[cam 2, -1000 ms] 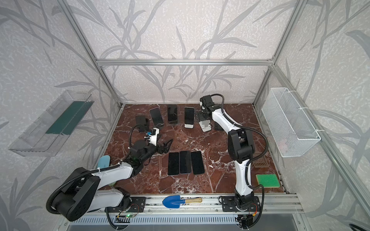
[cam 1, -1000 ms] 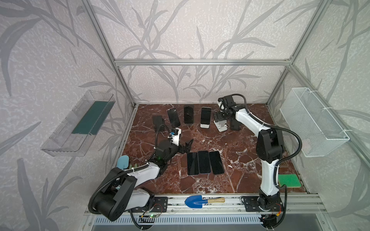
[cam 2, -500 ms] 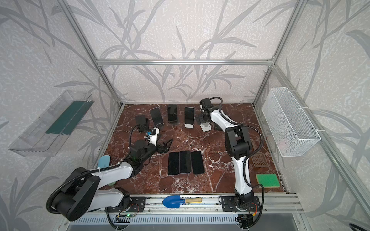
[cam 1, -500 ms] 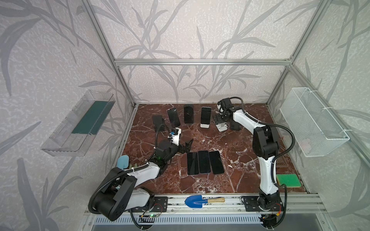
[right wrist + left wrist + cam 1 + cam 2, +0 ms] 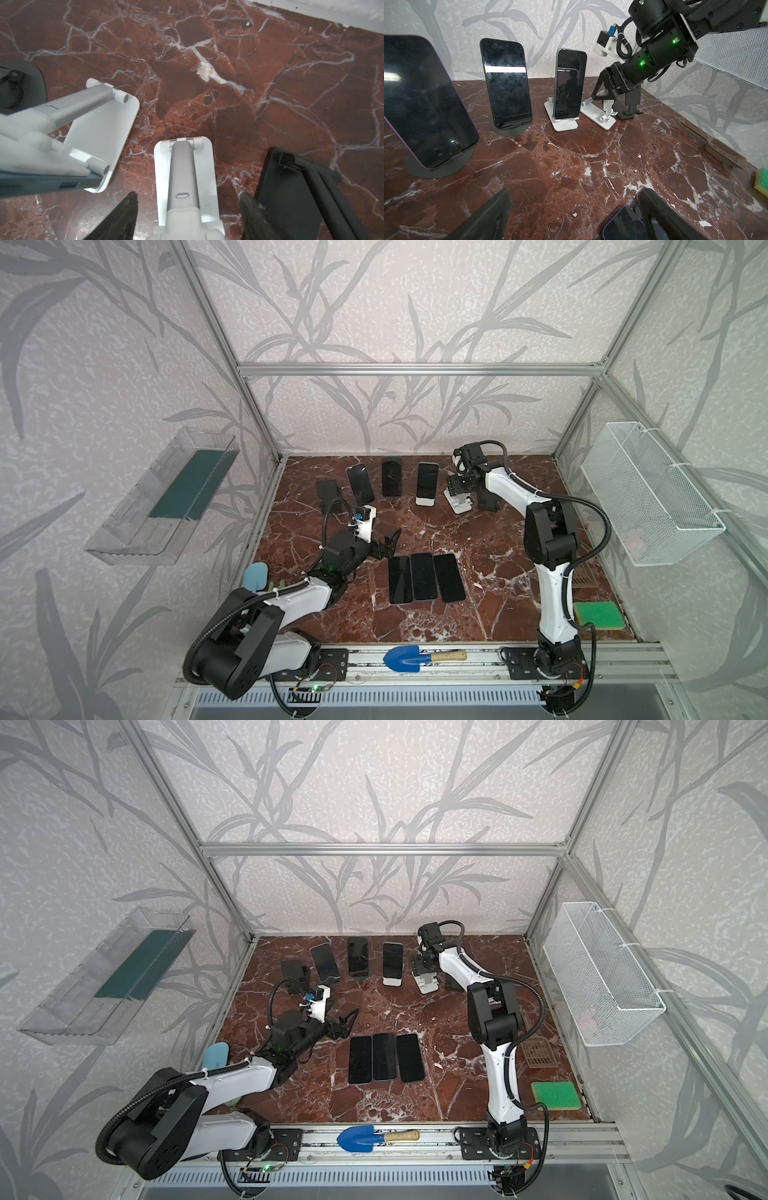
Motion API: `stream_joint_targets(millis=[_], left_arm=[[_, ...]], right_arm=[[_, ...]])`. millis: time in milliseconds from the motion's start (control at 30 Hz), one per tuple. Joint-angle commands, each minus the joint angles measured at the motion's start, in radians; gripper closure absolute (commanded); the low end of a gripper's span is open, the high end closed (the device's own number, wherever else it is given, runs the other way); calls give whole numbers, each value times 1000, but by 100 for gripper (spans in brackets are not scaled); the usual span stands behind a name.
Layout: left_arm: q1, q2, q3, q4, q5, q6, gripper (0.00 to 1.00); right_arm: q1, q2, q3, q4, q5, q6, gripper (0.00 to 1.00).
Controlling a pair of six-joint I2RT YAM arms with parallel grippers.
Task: Remove the phone from the phone stand
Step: Rotate the phone stand at the center of the table.
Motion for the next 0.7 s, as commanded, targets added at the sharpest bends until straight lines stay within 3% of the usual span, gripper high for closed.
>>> stream_joint_targets(millis=[0, 333, 667], left_arm=[[-1, -19, 2, 2, -6, 16, 4], [-2, -23, 2, -2, -9, 18, 4], [-2, -24, 0, 1, -10, 17, 4]], right_arm=[[-1, -1, 0, 31, -23, 26, 30], [-1, -62, -78, 85, 24, 112, 39], [5, -134, -178, 173, 93, 273, 42]])
